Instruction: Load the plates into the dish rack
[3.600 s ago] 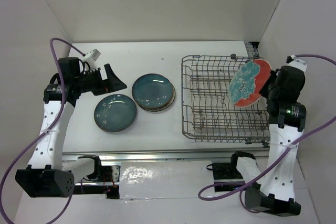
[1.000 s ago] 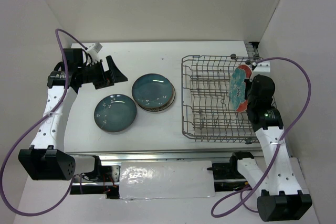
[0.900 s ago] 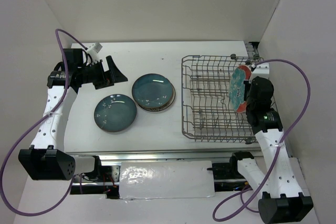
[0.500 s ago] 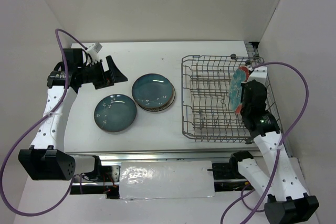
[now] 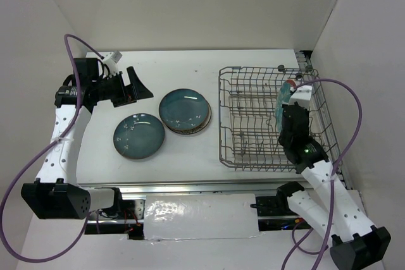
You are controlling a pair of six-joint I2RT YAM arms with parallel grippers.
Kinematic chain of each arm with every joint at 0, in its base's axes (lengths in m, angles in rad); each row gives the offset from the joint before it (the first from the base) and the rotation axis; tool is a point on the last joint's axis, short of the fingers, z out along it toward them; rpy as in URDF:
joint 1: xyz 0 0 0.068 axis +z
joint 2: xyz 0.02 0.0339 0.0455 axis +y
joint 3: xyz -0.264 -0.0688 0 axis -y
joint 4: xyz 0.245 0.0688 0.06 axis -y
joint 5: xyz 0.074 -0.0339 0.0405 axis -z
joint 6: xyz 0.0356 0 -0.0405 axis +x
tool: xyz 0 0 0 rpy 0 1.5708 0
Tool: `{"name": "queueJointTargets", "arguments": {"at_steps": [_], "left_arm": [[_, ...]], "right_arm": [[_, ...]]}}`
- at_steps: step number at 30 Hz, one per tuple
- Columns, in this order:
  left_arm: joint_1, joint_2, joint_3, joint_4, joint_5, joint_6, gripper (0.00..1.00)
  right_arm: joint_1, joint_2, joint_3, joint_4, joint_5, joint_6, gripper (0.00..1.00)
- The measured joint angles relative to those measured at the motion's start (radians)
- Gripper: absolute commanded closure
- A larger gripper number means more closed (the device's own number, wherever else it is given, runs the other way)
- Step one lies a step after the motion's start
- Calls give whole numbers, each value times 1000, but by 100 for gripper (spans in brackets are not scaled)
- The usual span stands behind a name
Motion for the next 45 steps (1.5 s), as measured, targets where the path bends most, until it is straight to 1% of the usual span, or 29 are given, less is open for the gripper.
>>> {"name": "queueJointTargets", "arguments": {"at_steps": [7,11,14,17,19,24,26,27,29,32,34,37,39,45], "left_arm": [[0,-1,2,0,-4,0,1],[0,-1,2,0,-5,0,1],[0,0,2,0,-5,0,1],[0,-1,2,0,-5,0,1],[0,-1,2,0,-6,0,1],[0,-2,2,0,-6,0,1],[0,-2,2,0,-6,0,1],[0,-3,2,0,-6,0,1],[0,-3,2,0,-6,0,1],[0,-3,2,0,-7,0,1],[0,-4,2,0,-6,0,1],[0,-6,2,0,-6,0,1],[0,-8,2,0,-6,0,1],[0,-12,2,0,-7,0,1]], "right_arm": [[14,-55,-37,6,-7,-17,100],[14,-57,-37,-1,-8,-11,96],[14,-58,-37,-5,-6,0,89],[14,-61,-37,-9,-7,13,88],[14,-64,-37,-10,-9,18,79],[17,-64,-37,-9,-47,39,76],[19,-62,-36,-9,-56,40,73],[20,-60,-35,-9,-60,40,64],[21,-54,-34,-5,-68,47,57],[24,-41,-29,-4,-76,51,44],[25,-32,-27,-2,-77,56,38],[27,-20,-23,-2,-77,60,36],[27,-14,-21,-2,-76,63,31],[27,8,-15,-2,-67,66,30]]}}
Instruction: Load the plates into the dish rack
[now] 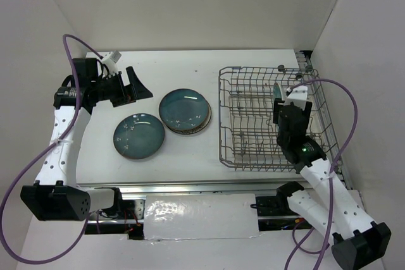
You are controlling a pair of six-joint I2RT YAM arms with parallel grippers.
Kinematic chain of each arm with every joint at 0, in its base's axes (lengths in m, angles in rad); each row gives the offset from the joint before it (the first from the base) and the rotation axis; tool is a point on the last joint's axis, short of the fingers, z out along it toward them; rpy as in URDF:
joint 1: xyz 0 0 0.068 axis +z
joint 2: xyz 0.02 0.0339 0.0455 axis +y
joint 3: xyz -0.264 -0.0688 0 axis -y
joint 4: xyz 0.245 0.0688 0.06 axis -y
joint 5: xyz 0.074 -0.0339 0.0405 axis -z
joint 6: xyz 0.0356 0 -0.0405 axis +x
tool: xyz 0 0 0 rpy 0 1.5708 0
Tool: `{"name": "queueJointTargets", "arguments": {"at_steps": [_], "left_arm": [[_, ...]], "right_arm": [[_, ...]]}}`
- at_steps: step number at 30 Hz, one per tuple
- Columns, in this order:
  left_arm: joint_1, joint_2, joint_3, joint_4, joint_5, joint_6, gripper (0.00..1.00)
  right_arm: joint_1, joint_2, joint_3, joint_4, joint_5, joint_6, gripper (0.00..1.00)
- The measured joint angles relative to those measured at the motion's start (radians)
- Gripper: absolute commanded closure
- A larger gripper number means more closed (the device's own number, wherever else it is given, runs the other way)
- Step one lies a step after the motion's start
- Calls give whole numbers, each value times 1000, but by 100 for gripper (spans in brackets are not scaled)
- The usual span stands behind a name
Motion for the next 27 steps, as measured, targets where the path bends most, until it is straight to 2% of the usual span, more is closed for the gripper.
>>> {"name": "queueJointTargets", "arguments": {"at_steps": [2,11,27], "left_arm": [[0,-2,0,0,0,0,1],[0,-3,0,0,0,0,1],[0,-3,0,0,0,0,1]], "right_arm": [[0,8,1,0,6,2,26],[-39,85,76,-26,-4,98,22],[-109,123,127,-77,-101,236,33]]}}
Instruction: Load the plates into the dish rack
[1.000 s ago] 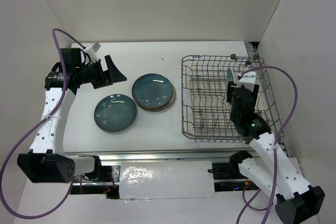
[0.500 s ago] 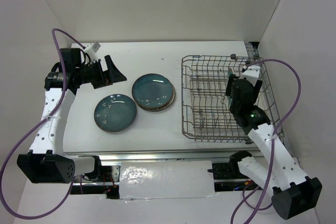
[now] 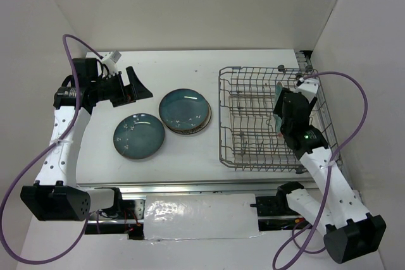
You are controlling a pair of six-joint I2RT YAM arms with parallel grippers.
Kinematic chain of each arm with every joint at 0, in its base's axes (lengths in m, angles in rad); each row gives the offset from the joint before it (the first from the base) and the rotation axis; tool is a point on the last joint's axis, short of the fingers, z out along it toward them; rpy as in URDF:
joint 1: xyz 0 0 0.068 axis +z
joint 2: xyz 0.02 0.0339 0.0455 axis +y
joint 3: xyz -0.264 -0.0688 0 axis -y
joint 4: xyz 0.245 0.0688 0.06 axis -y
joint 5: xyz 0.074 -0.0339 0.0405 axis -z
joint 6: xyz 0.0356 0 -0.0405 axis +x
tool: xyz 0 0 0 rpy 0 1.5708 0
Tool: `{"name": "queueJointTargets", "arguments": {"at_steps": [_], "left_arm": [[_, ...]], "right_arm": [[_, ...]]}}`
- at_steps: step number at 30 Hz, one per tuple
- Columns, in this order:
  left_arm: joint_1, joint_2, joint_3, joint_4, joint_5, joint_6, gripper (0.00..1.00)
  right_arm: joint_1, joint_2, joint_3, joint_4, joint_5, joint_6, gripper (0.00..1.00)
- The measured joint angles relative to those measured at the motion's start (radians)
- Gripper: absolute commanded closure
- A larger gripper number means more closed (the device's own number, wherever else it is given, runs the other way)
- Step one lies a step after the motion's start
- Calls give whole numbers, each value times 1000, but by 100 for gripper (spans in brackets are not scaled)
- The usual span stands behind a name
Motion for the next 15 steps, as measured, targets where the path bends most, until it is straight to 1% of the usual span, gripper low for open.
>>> {"name": "queueJointTargets", "arguments": {"at_steps": [3,10,15], "left_arm": [[0,0,0,0,0,0,1],[0,-1,0,0,0,0,1],[0,-1,0,0,0,0,1]], "right_arm": [[-5,0,3,-7,-23,10,33],[-24,3,15,-27,-59,31,29],[-39,8,30,-37,-94,53,29]]}}
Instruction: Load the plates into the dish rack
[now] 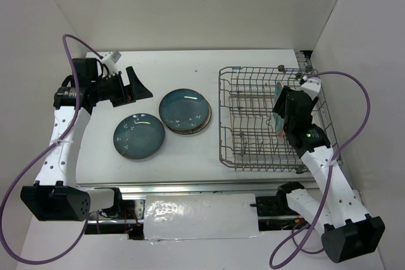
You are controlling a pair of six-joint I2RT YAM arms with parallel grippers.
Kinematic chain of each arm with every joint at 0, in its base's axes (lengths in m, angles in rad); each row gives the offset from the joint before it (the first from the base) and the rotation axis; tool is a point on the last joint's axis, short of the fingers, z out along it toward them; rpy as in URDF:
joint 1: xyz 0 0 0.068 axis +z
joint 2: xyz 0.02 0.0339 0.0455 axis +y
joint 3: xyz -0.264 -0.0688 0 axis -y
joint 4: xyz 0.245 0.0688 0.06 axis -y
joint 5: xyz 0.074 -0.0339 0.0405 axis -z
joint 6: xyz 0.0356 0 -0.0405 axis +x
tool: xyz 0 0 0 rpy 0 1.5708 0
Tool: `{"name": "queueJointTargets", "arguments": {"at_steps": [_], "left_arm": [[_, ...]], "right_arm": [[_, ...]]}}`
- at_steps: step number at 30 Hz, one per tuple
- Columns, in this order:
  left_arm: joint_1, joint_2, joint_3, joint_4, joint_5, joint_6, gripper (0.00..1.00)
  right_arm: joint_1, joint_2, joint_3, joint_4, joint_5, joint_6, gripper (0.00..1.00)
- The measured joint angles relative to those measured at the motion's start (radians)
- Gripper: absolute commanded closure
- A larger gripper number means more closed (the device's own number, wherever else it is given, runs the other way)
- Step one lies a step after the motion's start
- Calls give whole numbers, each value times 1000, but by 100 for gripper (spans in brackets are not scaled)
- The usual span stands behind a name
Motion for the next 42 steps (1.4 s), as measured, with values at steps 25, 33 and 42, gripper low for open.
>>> {"name": "queueJointTargets", "arguments": {"at_steps": [25,33,42], "left_arm": [[0,0,0,0,0,0,1],[0,0,0,0,0,0,1],[0,0,0,0,0,0,1]], "right_arm": [[-19,27,19,-24,-68,-5,10],[-19,32,38,-25,-58,-13,38],[-16,31,38,-22,-64,-56,62]]}}
